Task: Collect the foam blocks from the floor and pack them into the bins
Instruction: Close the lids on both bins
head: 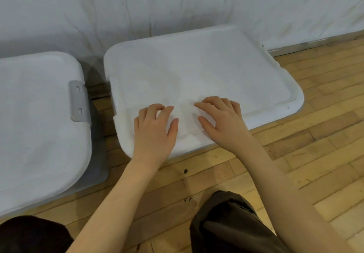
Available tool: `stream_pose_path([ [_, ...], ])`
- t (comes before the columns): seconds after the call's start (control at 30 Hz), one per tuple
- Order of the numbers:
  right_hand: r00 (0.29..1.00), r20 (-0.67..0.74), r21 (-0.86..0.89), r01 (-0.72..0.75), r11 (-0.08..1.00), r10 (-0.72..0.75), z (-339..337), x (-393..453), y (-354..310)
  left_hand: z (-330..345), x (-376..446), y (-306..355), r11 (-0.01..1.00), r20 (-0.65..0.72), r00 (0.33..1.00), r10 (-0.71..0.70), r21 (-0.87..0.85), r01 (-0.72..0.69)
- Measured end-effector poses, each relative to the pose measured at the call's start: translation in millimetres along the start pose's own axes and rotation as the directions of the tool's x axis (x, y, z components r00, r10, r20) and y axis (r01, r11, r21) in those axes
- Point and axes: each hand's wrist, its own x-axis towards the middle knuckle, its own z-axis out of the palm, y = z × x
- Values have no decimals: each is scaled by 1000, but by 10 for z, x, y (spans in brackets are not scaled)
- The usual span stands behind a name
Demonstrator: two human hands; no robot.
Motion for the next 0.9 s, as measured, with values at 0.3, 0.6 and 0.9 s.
stream_pose_path([
  [0.3, 981, 4, 39, 195, 980, -195, 388, 778, -516, -303, 261, -817, 915, -36, 917, -398, -88, 394],
  [0.6, 955, 258, -79, 175, 981, -149, 723, 1037, -599, -199, 426, -1071, 828, 322, 861, -394, -282, 485],
  [0.9, 959, 251, -89, 155, 984, -129, 722, 994, -613, -267, 375, -866, 902, 46, 928, -370, -222, 371],
])
